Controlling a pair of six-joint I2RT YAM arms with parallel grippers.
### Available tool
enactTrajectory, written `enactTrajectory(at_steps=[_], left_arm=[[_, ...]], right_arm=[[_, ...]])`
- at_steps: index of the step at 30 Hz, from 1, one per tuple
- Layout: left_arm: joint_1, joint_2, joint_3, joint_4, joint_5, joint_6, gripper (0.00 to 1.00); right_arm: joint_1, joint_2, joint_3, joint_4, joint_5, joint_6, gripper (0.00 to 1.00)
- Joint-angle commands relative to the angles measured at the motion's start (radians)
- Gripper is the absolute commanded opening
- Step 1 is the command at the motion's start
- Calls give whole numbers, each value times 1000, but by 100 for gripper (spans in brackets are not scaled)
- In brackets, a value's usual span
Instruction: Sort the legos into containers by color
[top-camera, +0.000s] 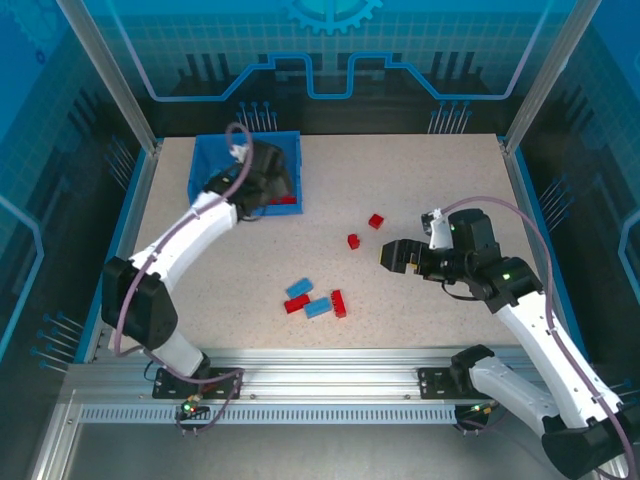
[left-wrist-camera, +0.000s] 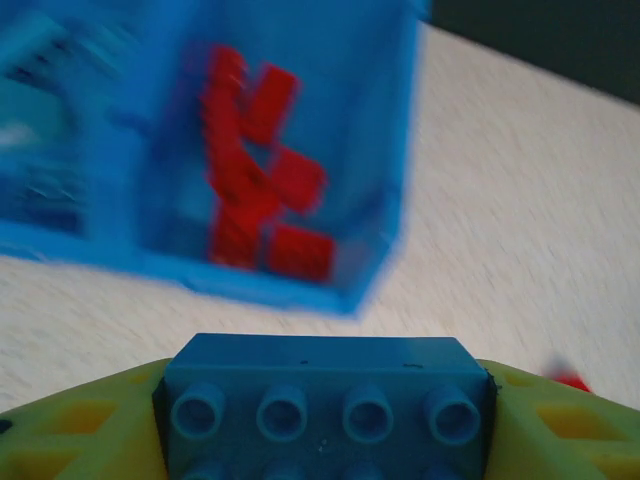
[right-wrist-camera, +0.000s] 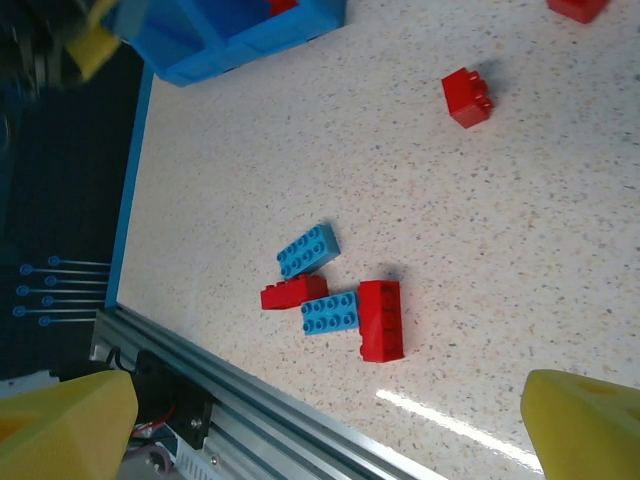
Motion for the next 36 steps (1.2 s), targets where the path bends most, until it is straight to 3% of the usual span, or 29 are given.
enactTrajectory(at_steps=[1, 4, 10, 14, 18, 31, 36], left_arm=[[144, 91, 115, -13, 62, 23, 55], [252, 220, 233, -58, 115, -49, 55], [315, 453, 481, -154, 154, -88, 60], [349, 521, 506, -140, 203, -160, 63], [375, 569, 527, -149, 232, -199, 66], [411, 497, 474, -137, 251, -161, 79], [412, 308, 320, -66, 319, -141, 77]], right_arm=[[23, 10, 20, 2, 37, 21, 100], [37, 16, 20, -2, 54, 33, 100], [49, 35, 24, -15, 76, 41, 100], [66, 97, 80, -49, 52, 43, 100], [142, 104, 116, -63, 143, 65, 100], [179, 94, 138, -73, 225, 92, 100], [163, 159, 185, -64, 301, 52, 100]])
